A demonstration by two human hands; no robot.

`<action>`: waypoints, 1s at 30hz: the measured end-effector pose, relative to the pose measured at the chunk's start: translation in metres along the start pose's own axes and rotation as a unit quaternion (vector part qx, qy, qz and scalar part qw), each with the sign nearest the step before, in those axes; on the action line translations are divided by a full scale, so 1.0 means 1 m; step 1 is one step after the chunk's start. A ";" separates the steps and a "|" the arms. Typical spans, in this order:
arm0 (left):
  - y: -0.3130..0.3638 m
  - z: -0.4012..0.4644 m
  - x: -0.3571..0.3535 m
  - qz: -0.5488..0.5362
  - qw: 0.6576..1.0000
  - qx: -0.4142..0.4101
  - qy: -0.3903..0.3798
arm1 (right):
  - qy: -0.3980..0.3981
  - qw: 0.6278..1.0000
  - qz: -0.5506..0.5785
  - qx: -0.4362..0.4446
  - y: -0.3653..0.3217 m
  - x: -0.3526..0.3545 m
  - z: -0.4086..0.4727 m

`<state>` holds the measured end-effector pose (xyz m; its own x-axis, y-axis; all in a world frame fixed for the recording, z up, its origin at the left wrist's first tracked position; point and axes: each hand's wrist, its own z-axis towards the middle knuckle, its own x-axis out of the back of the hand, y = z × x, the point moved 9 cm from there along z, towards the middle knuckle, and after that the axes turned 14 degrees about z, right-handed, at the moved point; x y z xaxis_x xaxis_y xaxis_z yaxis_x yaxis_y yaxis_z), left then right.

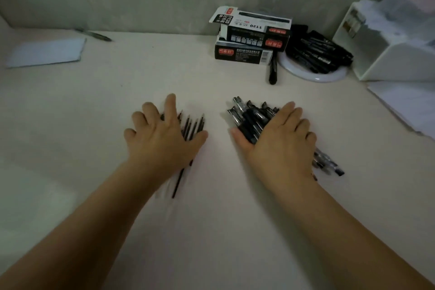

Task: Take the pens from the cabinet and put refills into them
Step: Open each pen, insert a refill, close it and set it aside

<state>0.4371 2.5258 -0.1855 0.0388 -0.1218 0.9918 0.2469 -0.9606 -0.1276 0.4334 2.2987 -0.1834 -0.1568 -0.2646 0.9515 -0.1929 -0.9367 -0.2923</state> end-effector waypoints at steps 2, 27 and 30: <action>-0.006 0.005 -0.003 -0.015 1.000 -0.006 -0.012 | 0.020 0.999 0.019 0.017 0.001 0.003 -0.002; -0.020 -0.027 0.008 -0.159 0.978 -0.027 0.129 | 0.124 0.987 0.044 0.097 0.004 0.025 -0.032; -0.016 -0.030 0.005 -0.128 0.983 -0.038 0.122 | 0.131 0.982 0.057 0.126 -0.003 0.028 -0.036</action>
<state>0.4045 2.5329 -0.1782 -0.2517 0.0792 0.9646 0.1451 -0.9823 0.1185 0.3946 2.3026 -0.1598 -0.4133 -0.3346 0.8469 0.0818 -0.9399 -0.3315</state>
